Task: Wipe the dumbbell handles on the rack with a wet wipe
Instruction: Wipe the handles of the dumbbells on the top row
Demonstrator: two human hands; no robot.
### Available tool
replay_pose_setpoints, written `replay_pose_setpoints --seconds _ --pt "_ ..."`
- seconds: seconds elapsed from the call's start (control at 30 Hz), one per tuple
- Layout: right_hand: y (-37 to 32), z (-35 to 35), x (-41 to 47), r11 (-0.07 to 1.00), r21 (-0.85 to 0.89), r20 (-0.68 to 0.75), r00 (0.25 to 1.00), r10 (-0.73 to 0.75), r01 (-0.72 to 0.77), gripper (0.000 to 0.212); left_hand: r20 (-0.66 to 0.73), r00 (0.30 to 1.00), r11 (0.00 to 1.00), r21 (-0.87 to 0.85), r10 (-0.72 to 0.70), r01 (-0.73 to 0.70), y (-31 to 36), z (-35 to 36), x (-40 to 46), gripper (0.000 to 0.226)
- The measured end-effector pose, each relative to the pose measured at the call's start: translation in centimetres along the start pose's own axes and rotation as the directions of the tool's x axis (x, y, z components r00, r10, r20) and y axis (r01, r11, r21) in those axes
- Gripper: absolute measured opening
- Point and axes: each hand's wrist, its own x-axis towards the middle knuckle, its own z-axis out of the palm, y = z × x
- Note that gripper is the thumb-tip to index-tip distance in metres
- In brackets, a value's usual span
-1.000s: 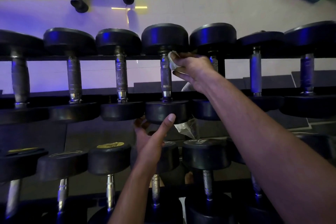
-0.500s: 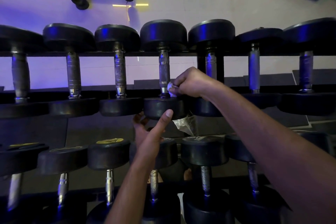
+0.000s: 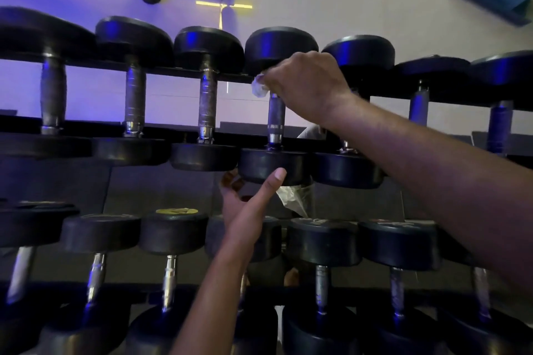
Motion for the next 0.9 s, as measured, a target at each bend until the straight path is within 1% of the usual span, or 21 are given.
replay_pose_setpoints --seconds 0.07,0.13,0.2,0.27,0.33,0.37,0.43,0.53,0.57,0.6,0.63,0.67,0.73,0.77,0.83,0.87,0.9 --pt "-0.3 -1.3 0.6 0.999 0.025 0.085 0.996 0.03 -0.032 0.032 0.004 1.0 1.0 -0.01 -0.001 0.001 0.0 0.0 0.0 0.117" --pt "-0.3 -2.1 1.3 1.0 0.023 0.145 0.989 0.01 -0.013 0.03 -0.007 1.0 1.0 -0.02 0.006 -0.006 0.1 0.0 -0.1 0.119" --pt "-0.6 -2.5 1.7 0.999 0.029 0.241 0.97 -0.025 0.019 0.028 -0.025 1.0 0.999 -0.042 0.009 -0.01 0.2 0.1 -0.1 0.118" --pt "-1.3 -2.3 1.7 0.996 0.011 0.335 0.938 -0.092 0.094 0.028 -0.029 1.0 0.999 -0.052 0.009 -0.011 0.3 0.2 -0.3 0.119" --pt "-2.1 -2.1 1.6 0.984 -0.017 0.397 0.904 -0.156 0.178 0.024 -0.024 0.999 0.998 -0.063 0.026 -0.027 0.4 0.2 -0.4 0.12" --pt "-2.3 -2.0 1.6 0.98 -0.009 0.418 0.892 -0.175 0.197 0.022 -0.026 0.999 0.997 -0.068 0.034 -0.036 0.4 0.2 -0.5 0.119" --pt "-2.4 -1.9 1.4 0.978 0.049 0.457 0.866 -0.202 0.202 0.02 -0.037 0.998 0.995 -0.08 0.05 -0.052 0.3 0.2 -0.5 0.116" --pt "-2.8 -1.3 0.3 0.96 0.23 0.512 0.819 -0.261 0.162 0.012 -0.073 0.995 0.994 -0.08 0.067 -0.072 0.0 0.7 -0.7 0.11" --pt "-2.9 -1.0 -0.1 0.949 0.282 0.509 0.816 -0.275 0.144 0.012 -0.084 0.994 0.994 -0.076 0.066 -0.072 -0.2 0.8 -0.7 0.108" --pt "-2.7 -0.7 -0.5 0.94 0.317 0.485 0.83 -0.277 0.128 0.013 -0.088 0.994 0.994 -0.075 0.069 -0.075 -0.3 1.0 -0.8 0.108" --pt "-2.2 -0.5 -0.8 0.929 0.358 0.443 0.858 -0.26 0.097 0.013 -0.086 0.993 0.995 -0.064 0.077 -0.082 -0.4 1.1 -0.9 0.11" --pt "-1.6 -0.5 -1.1 0.905 0.423 0.384 0.896 -0.221 0.041 0.012 -0.073 0.994 0.995 -0.046 0.083 -0.086 -0.6 1.2 -1.1 0.118" --pt "0.1 -0.3 -2.0 0.795 0.597 0.242 0.969 -0.052 -0.106 0.012 -0.03 0.997 0.997 -0.004 0.073 -0.073 -0.9 1.6 -1.5 0.133" --pt "1.0 0.0 -2.5 0.72 0.675 0.174 0.983 0.057 -0.161 0.011 -0.029 0.997 0.997 0.014 0.077 -0.077 -1.0 1.8 -1.6 0.129" --pt "2.2 0.8 -3.7 0.583 0.783 0.091 0.967 0.237 -0.217 0.011 -0.065 0.992 0.994 0.035 0.106 -0.104 -1.3 2.5 -1.4 0.107" --pt "2.4 1.4 -4.2 0.543 0.81 0.064 0.953 0.296 -0.223 0.013 -0.085 0.99 0.993 0.026 0.115 -0.113 -1.4 2.7 -1.2 0.103" --pt "2.6 2.0 -4.5 0.527 0.819 0.041 0.94 0.339 -0.226 0.015 -0.104 0.988 0.993 0.007 0.117 -0.117 -1.5 3.0 -1.0 0.105"
